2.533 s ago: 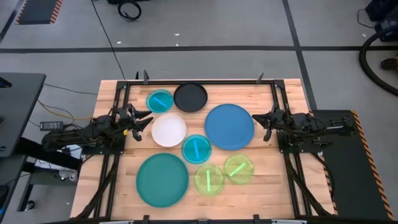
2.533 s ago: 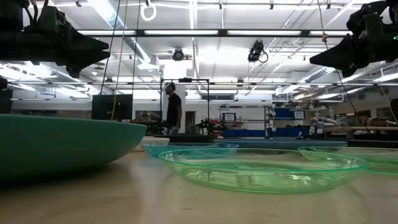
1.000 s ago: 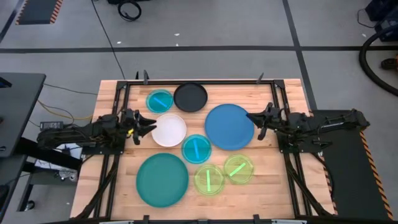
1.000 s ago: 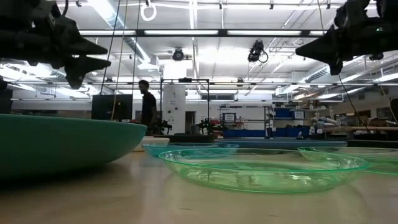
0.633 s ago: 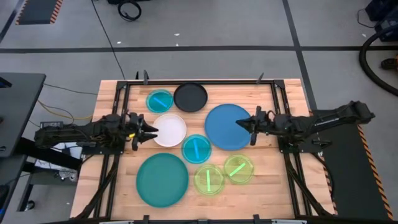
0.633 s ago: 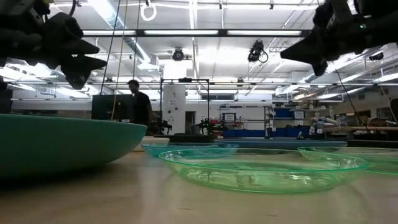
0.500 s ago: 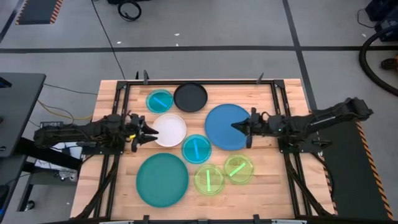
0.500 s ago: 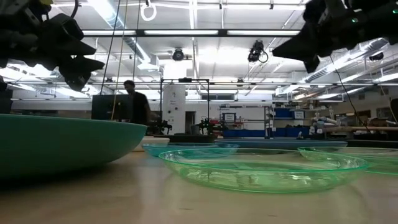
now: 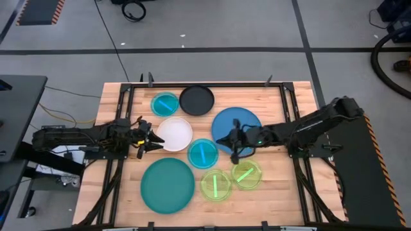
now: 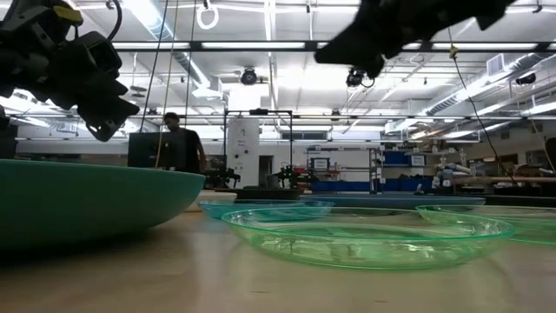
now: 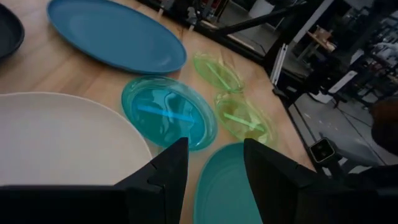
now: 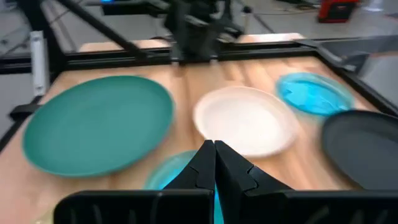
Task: Stack plastic plates
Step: Stack the green plate on top of the blue plate
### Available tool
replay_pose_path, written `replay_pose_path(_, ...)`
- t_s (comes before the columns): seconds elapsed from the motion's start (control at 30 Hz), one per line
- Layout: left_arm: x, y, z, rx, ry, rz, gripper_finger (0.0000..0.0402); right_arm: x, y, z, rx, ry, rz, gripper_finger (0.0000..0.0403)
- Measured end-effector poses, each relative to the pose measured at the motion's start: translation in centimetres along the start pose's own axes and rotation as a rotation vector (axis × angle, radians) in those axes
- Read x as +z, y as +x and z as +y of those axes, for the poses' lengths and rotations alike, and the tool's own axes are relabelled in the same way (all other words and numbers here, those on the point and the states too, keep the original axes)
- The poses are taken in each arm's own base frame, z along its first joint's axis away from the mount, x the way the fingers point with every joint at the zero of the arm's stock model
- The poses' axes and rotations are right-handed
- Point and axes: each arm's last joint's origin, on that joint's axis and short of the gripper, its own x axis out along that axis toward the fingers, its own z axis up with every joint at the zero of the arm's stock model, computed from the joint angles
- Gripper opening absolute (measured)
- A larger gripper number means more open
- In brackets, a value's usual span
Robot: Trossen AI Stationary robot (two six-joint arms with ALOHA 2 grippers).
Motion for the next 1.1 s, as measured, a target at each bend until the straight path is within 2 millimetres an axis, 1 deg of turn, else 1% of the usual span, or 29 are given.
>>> replay_pose_path(0.23,0.0,0.1,0.1,0.020,-0.001,-0.005,0.0162,1.3,4.1,2.6,0.098,-0.036,0.027,0.0010)
replay_pose_path(0.43,1.2,0.0,-0.5,-0.035,0.038,-0.126,0.0162,1.7,7.0,5.0,0.131,-0.063,0.049,0.0010)
replay_pose_path(0.53,1.8,-0.1,-0.8,-0.061,0.010,-0.166,0.0162,2.1,8.2,6.0,0.140,-0.074,0.073,0.0010)
replay_pose_path(0.7,2.4,-0.4,-1.4,-0.052,0.027,-0.066,0.0162,2.6,10.2,7.7,0.150,-0.066,0.127,0.0010)
replay_pose_path(0.83,3.0,-0.7,-2.5,-0.074,0.079,-0.034,0.0162,2.9,11.7,8.7,0.160,-0.080,0.208,0.0010)
replay_pose_path(0.97,2.4,-0.7,-2.9,-0.077,0.107,0.015,0.0162,3.5,13.1,9.5,0.196,-0.089,0.263,0.0010)
replay_pose_path(1.1,1.5,-0.5,-3.2,-0.035,0.127,0.068,0.0162,3.4,14.3,10.4,0.232,-0.092,0.307,0.0010)
